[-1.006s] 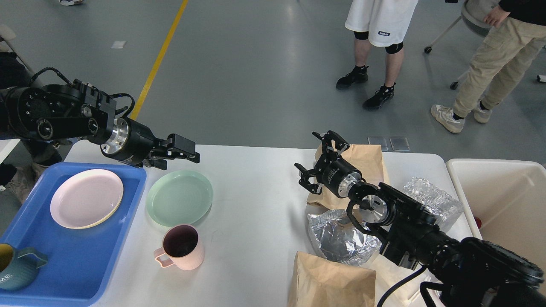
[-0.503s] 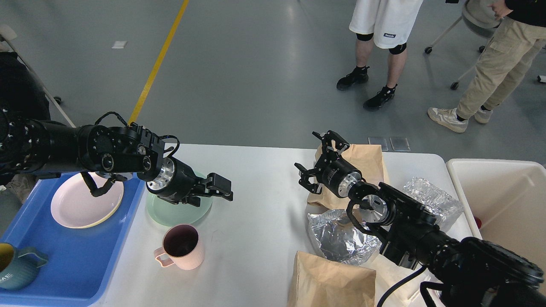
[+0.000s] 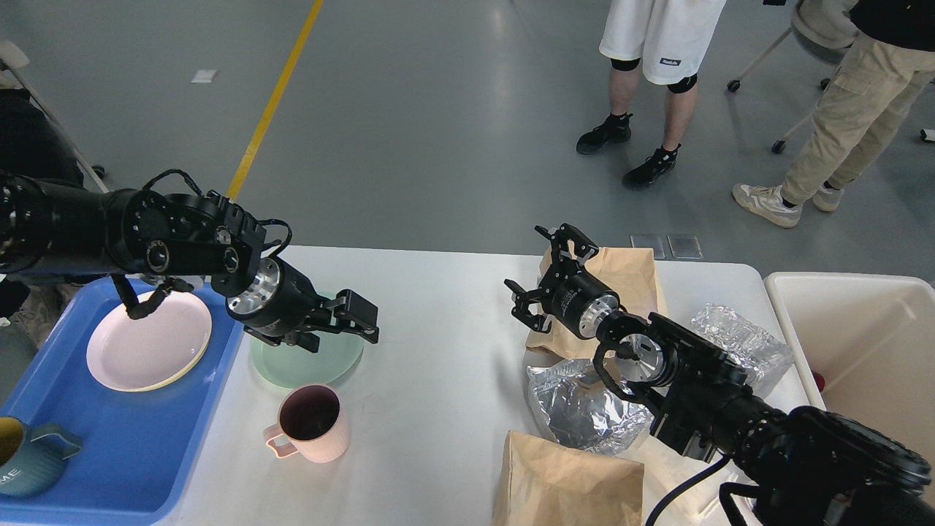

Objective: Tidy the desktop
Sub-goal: 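Swing the left gripper in over the table toward the pink mug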

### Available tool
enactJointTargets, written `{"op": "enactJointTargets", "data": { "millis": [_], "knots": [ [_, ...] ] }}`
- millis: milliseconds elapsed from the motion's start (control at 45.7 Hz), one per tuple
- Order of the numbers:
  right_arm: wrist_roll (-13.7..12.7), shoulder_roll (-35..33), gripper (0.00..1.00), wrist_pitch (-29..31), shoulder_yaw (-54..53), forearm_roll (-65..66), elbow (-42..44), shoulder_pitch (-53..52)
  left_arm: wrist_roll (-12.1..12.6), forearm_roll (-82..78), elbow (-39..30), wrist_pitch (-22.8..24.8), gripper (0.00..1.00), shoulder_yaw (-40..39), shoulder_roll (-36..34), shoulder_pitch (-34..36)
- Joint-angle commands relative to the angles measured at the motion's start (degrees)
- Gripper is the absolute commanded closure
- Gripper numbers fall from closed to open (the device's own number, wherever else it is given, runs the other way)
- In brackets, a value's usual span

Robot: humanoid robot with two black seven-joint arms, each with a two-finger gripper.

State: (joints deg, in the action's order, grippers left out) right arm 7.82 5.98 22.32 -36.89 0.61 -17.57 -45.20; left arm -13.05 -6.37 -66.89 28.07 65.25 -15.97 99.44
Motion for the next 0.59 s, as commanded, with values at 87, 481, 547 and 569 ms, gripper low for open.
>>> {"op": "enactJointTargets", "data": {
  "millis": [87,481,547,569],
  "knots": [
    [0.0,0.0,0.0,0.0,0.1,0.0,0.0,0.0,2.8,-0.7,-1.5,1.0,0.05,3.0,-3.5,2.3],
    [0.0,0.0,0.0,0.0,0.0,0.0,0.0,0.0,5.1,0.1,-1.7,1.1,0.06,1.7,-5.6,-3.1],
    [0.0,-0.1,0.0,0.0,0.1,0.0,0.0,0.0,5.0,0.2,-1.7,1.1,0.06,0.8,-6.0,-4.1],
    [0.0,0.0,0.0,0.0,0.0,0.0,0.0,0.0,5.0,0.2,-1.7,1.1,0.06,0.5,-6.0,-4.3]
  ]
}}
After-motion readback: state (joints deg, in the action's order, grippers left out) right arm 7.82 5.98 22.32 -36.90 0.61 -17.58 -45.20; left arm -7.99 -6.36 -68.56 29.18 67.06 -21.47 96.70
